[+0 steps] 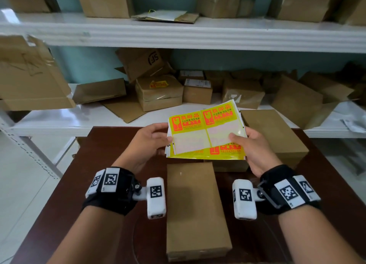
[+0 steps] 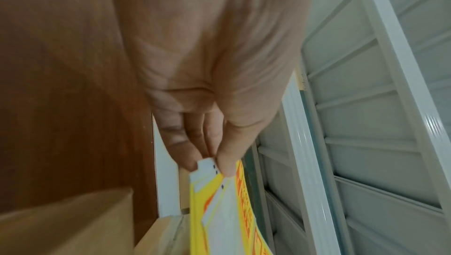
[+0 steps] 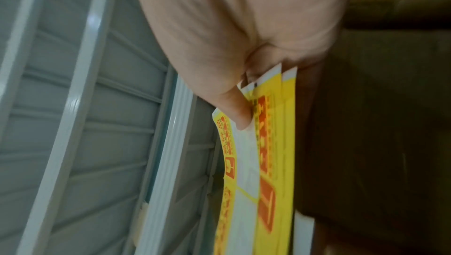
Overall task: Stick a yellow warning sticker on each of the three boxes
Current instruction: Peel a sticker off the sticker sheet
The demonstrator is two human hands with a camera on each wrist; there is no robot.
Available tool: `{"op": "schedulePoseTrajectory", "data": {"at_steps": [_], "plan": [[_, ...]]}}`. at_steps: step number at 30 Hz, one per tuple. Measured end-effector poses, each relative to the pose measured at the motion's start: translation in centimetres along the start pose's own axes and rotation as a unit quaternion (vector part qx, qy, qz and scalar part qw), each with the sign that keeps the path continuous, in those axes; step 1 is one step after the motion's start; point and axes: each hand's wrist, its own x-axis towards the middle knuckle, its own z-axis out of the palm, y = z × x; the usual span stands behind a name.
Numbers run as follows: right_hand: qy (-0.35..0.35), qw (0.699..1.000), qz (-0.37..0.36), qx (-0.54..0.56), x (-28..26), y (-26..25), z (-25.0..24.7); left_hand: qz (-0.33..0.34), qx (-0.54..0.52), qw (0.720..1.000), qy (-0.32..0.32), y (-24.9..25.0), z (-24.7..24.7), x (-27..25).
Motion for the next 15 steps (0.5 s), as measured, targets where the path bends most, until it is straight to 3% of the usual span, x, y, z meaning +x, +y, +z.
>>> {"op": "schedulePoseTrajectory", "data": {"at_steps": [5, 10, 12, 15], "plan": [[0.07, 0.992, -0.03, -0.105, 0.6, -0.2, -2.0, -0.003, -0.009, 0.999, 0.04, -0.3, 1.2, 1.2], [0.143, 0.989, -0.01, -0.022, 1.0, -0.7, -3.8, -0.016, -0.048, 0.997, 0.055, -0.6, 2.7, 1.9], [0.152, 0.988, -0.009, 0.017, 0.9, -0.8, -4.2, -0.026, -0.059, 0.998, 0.012, -0.6, 3.1, 1.8], [0.115, 0.991, 0.012, 0.064, 0.5, -1.2, -4.1, -0.037, -0.066, 0.989, -0.125, -0.3, 3.2, 1.2]]}}
